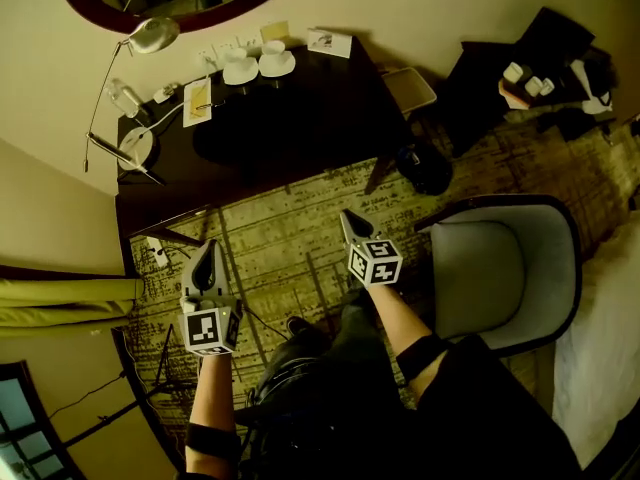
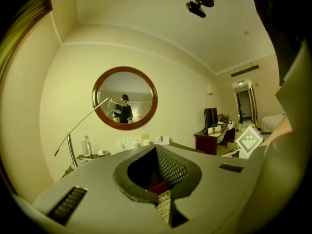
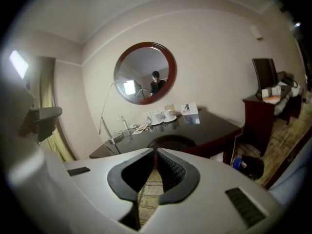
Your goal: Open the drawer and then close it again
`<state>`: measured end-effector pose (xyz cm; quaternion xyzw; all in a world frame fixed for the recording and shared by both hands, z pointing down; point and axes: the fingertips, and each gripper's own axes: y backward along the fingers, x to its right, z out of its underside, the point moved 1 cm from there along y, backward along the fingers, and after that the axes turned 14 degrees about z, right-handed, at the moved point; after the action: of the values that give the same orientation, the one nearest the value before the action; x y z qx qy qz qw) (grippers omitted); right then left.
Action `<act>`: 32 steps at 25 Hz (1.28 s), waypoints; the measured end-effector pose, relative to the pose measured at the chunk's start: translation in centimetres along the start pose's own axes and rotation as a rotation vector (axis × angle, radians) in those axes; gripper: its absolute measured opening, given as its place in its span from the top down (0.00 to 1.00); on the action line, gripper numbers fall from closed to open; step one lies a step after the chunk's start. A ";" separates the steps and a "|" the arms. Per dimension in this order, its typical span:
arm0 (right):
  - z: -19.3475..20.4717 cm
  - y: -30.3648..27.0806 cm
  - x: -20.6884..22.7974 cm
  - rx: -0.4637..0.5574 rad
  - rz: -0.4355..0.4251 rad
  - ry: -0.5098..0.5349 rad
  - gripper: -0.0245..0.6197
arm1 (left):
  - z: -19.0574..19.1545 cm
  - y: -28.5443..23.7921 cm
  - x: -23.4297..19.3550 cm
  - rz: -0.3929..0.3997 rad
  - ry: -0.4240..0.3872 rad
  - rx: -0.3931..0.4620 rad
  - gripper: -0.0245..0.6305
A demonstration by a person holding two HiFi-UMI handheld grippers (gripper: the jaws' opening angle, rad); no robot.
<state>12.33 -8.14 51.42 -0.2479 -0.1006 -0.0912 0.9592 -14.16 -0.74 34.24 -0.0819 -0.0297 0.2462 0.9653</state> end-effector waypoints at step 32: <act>14.3 -27.1 10.8 -0.151 -0.030 -0.910 0.65 | 11.1 -9.8 -0.4 0.012 -0.049 -0.029 0.96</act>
<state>14.55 -25.74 78.68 -0.3305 -0.5083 0.0059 0.7952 -10.97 -7.86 46.86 -0.0898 -0.0565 0.2537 0.9614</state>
